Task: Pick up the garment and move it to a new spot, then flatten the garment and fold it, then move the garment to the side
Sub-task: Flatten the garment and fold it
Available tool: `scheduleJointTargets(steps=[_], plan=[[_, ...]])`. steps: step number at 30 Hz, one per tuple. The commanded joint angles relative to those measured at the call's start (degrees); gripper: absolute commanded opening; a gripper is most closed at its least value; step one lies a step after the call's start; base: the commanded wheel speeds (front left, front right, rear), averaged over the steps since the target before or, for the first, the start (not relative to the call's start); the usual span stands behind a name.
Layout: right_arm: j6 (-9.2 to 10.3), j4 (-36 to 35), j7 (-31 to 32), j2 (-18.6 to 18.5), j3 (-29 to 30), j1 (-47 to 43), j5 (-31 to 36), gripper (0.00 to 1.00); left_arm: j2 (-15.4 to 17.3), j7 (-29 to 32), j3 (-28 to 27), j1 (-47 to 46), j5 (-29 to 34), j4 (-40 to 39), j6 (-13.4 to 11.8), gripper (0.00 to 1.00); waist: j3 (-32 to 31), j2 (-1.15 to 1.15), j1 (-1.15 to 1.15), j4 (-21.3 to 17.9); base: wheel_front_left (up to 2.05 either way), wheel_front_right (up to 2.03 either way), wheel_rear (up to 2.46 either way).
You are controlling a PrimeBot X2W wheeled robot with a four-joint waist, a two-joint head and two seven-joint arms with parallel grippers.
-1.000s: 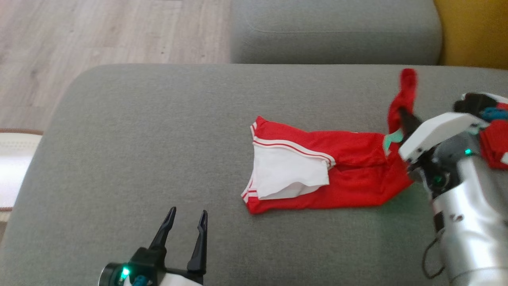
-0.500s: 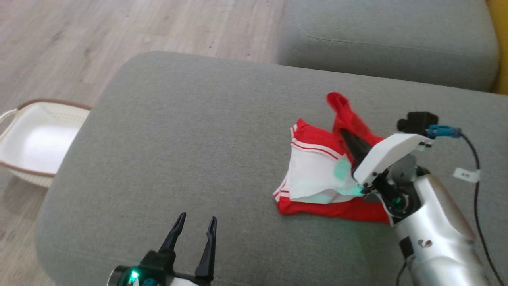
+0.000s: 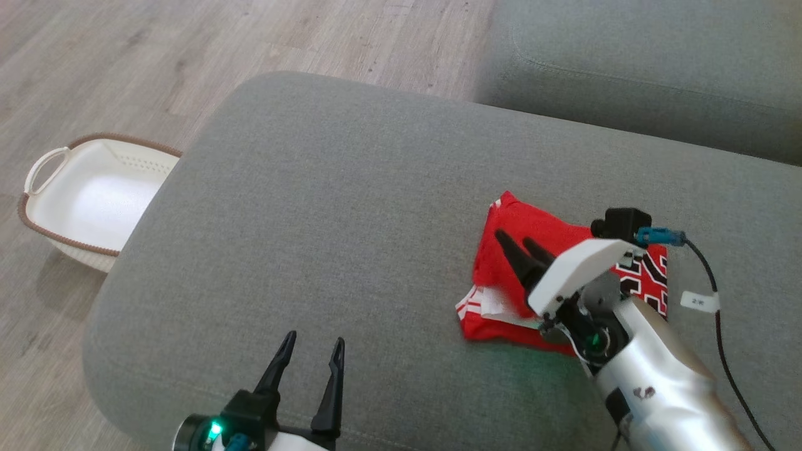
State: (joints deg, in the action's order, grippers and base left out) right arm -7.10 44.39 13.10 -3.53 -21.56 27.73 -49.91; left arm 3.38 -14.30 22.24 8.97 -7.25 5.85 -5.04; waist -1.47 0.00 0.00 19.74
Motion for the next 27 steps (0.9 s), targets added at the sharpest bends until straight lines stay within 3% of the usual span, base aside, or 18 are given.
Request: scheduleJointTargets(steps=[1,5,12,20,27], plan=[[-0.39,-1.9,-1.9,0.6,-1.7,4.0,-1.7,1.00,-0.5,-0.7,-1.2,-2.7,-0.2,-1.7,-0.3,1.00,0.1,0.00,0.00,-0.2,0.00,0.00,0.00],[-0.39,-1.9,-7.0,0.6,-2.0,5.5,-3.8,1.00,-0.5,-0.7,-1.6,-2.5,-0.4,-2.0,-0.8,1.00,0.2,0.00,0.00,-1.5,0.00,0.00,0.00],[-0.39,-2.7,-14.3,-1.1,1.3,5.7,0.0,1.00,-0.5,-0.7,-2.7,-2.4,-0.5,-2.1,-1.3,1.00,0.2,0.00,0.00,-5.5,0.00,0.00,0.00],[-0.39,-6.6,-20.1,-5.6,2.4,-0.7,3.3,1.00,-0.5,-0.7,-4.8,-2.0,-0.7,-2.2,-1.7,1.00,-0.5,0.00,0.00,-10.9,0.00,0.00,0.00],[-0.39,-9.4,-26.3,-8.4,1.5,-7.8,10.5,1.00,-0.5,-0.7,-7.6,-1.1,-2.0,-2.6,-2.5,1.00,-1.7,0.00,0.00,-16.1,0.00,0.00,0.00]])
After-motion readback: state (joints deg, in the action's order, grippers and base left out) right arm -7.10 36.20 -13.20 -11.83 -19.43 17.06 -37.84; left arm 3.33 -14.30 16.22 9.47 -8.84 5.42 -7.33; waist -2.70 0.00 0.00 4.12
